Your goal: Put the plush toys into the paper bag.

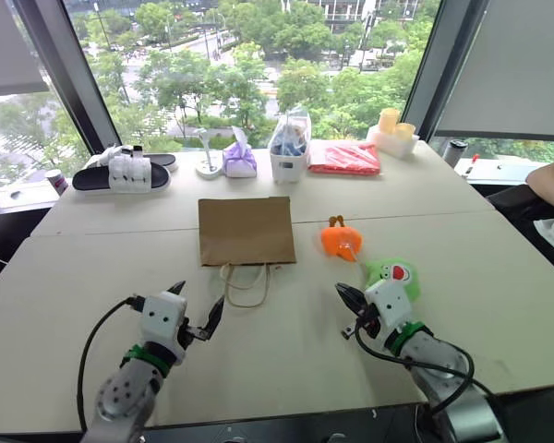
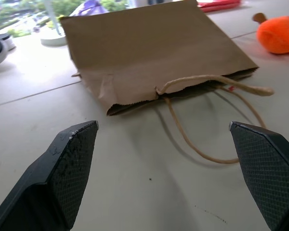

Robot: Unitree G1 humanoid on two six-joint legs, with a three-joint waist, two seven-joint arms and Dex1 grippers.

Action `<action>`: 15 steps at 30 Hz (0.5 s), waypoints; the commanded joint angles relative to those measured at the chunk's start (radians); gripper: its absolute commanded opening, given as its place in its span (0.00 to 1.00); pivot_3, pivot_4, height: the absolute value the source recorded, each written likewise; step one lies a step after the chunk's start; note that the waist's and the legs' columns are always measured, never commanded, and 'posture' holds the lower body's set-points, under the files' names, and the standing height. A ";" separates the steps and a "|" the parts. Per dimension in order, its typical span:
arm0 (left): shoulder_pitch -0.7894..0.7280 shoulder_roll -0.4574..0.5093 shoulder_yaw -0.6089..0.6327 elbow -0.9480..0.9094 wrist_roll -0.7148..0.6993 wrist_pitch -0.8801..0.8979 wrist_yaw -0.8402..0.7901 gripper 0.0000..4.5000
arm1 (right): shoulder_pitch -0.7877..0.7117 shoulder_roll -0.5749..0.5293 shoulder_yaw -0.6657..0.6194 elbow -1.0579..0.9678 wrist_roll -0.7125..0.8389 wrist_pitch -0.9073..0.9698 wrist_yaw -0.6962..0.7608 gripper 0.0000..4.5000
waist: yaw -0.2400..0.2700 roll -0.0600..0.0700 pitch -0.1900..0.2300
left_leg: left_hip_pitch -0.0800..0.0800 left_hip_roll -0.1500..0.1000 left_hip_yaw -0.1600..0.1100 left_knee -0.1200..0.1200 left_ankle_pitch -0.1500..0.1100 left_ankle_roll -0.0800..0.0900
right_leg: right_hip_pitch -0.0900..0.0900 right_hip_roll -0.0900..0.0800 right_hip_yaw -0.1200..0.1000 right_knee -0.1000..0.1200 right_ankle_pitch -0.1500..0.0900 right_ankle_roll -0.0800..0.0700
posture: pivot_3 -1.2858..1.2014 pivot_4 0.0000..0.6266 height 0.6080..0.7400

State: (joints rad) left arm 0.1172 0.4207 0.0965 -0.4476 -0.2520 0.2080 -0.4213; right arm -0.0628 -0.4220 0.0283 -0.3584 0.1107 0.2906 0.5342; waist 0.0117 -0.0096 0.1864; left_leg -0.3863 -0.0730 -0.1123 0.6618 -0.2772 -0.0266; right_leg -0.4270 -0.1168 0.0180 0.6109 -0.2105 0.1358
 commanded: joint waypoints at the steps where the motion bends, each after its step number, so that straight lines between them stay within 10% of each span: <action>1: -0.072 0.153 0.077 -0.031 -0.106 0.047 -0.174 1.00 | -0.057 -0.061 -0.040 -0.078 0.087 0.093 0.070 0.00 | -0.001 0.000 0.000 | 0.000 0.000 0.000 0.000 0.000 0.000 | 0.000 0.000 0.000 0.000 0.000 0.000 | 0.52 0.24 1.00; 8: -0.266 0.437 0.041 0.182 -0.137 -0.026 -0.568 1.00 | -0.150 -0.126 -0.065 -0.086 0.141 0.165 0.104 0.00 | -0.003 0.000 0.001 | 0.000 -0.001 0.002 -0.001 0.000 0.000 | 0.000 0.000 -0.001 0.000 0.000 0.000 | 0.52 0.24 1.00; 15: -0.509 0.399 -0.123 0.535 0.035 -0.313 -0.710 1.00 | -0.203 -0.101 -0.105 -0.090 0.179 0.203 0.058 0.00 | 0.001 0.000 0.001 | -0.001 -0.001 0.002 -0.002 0.000 0.000 | -0.001 0.000 -0.002 -0.001 0.002 0.003 | 0.52 0.24 1.00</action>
State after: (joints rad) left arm -0.3408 0.8328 0.0000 0.0185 -0.2596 -0.0151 -1.1113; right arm -0.2495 -0.5260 -0.0353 -0.4099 0.2651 0.4917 0.6092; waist 0.0127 -0.0094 0.1876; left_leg -0.3871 -0.0742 -0.1101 0.6599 -0.2769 -0.0267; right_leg -0.4283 -0.1167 0.0163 0.6102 -0.2078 0.1382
